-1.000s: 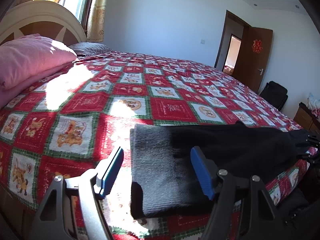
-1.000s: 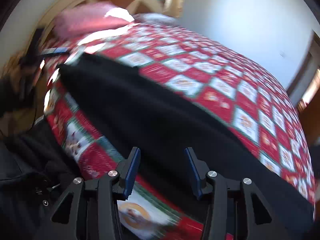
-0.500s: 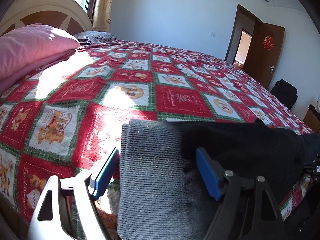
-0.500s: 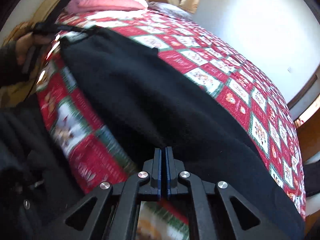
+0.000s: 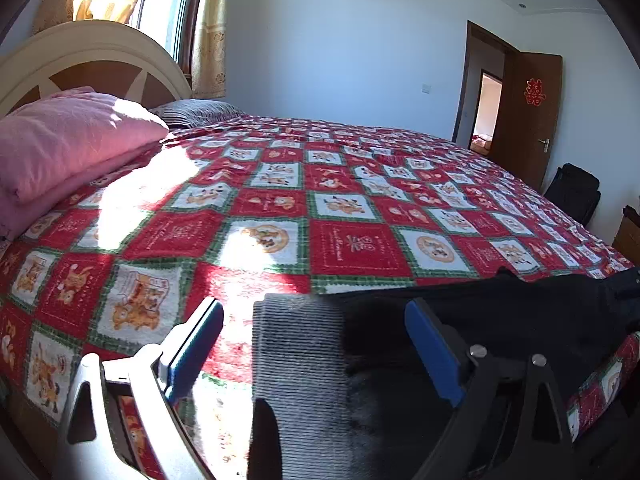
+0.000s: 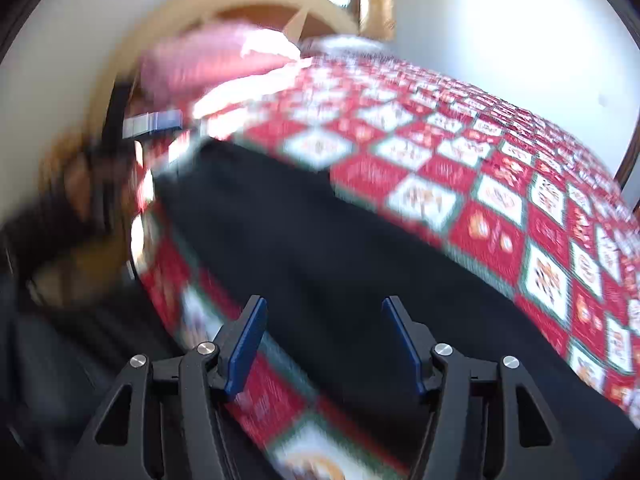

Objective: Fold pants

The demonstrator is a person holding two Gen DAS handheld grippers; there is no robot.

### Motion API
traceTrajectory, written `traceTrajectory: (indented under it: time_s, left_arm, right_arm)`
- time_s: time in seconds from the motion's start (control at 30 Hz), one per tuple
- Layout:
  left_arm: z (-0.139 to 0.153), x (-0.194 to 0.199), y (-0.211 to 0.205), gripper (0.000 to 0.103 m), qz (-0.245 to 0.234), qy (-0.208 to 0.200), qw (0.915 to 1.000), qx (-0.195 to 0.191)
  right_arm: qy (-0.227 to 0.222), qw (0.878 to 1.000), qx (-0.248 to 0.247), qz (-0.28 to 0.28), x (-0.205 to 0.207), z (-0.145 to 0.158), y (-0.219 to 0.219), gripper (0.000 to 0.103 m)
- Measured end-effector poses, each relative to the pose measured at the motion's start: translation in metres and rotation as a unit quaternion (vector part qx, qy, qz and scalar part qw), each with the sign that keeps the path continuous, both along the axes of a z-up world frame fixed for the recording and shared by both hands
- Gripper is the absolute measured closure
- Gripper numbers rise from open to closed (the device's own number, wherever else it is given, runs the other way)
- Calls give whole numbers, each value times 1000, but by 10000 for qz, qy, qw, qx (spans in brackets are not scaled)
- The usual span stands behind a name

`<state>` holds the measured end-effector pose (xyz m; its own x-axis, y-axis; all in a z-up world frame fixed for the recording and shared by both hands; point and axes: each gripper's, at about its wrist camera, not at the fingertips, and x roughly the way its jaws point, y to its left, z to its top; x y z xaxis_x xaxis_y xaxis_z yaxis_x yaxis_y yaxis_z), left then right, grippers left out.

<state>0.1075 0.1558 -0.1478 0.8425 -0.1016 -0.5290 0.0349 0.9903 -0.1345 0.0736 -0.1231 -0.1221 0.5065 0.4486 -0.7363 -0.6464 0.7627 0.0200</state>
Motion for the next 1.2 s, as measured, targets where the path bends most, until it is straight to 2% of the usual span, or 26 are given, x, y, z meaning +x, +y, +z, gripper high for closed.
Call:
traceTrajectory:
  time_s: [0.07, 0.17, 0.23, 0.37, 0.43, 0.47, 0.5, 0.6, 0.7, 0.73, 0.8, 0.83, 0.93, 1.03, 1.13, 1.2]
  left_arm:
    - [-6, 2, -8, 9, -110, 60, 9999, 16]
    - [-17, 6, -18, 9, -175, 172, 9995, 217]
    - [-24, 6, -20, 9, -164, 244, 9992, 269]
    - [-34, 6, -13, 7, -77, 317, 9992, 249]
    - [-38, 6, -8, 6, -83, 386, 9992, 99]
    - [-40, 6, -6, 6, -82, 394, 9992, 34]
    - [-42, 3, -6, 6, -87, 343, 9994, 46]
    - [-43, 0, -10, 5, -139, 285, 9993, 199]
    - [-37, -3, -11, 6, -125, 294, 9994, 146]
    - [-31, -5, -14, 5, -128, 217, 9995, 178]
    - [-17, -10, -22, 5, -159, 37, 9994, 308]
    - [-10, -11, -27, 5, -216, -35, 9992, 327]
    - [9, -16, -50, 2, -520, -227, 9979, 315]
    - [22, -22, -89, 2, -1073, -362, 9926, 441]
    - [29, -29, -136, 2, -1702, -428, 9818, 721]
    - [32, -33, -167, 2, -2104, -448, 9726, 885]
  right_arm:
    - [255, 9984, 447, -235, 36, 5, 11, 42]
    - [620, 9938, 811, -447, 84, 2, 36, 42]
    - [745, 9922, 866, -503, 105, -3, 53, 47]
    - [1286, 9846, 964, -689, 150, -29, 86, 54]
    - [1580, 9800, 918, -788, 168, -49, 100, 66]
    - [1628, 9797, 824, -836, 171, -56, 106, 87]
    - [1604, 9802, 759, -876, 174, -59, 108, 95]
    - [1365, 9838, 660, -956, 174, -62, 115, 95]
    - [1339, 9844, 691, -906, 168, -54, 108, 93]
    - [1383, 9833, 770, -897, 166, -51, 102, 90]
    - [1354, 9817, 955, -940, 152, -40, 77, 61]
    - [1310, 9815, 979, -996, 141, -33, 58, 58]
    - [1150, 9808, 943, -1263, 115, -19, 1, 58]
    - [973, 9726, 914, -1904, 77, -2, -80, 58]
    - [748, 9533, 1078, -2719, 34, 16, -166, 58]
    - [530, 9339, 1127, -3353, 3, 27, -222, 58]
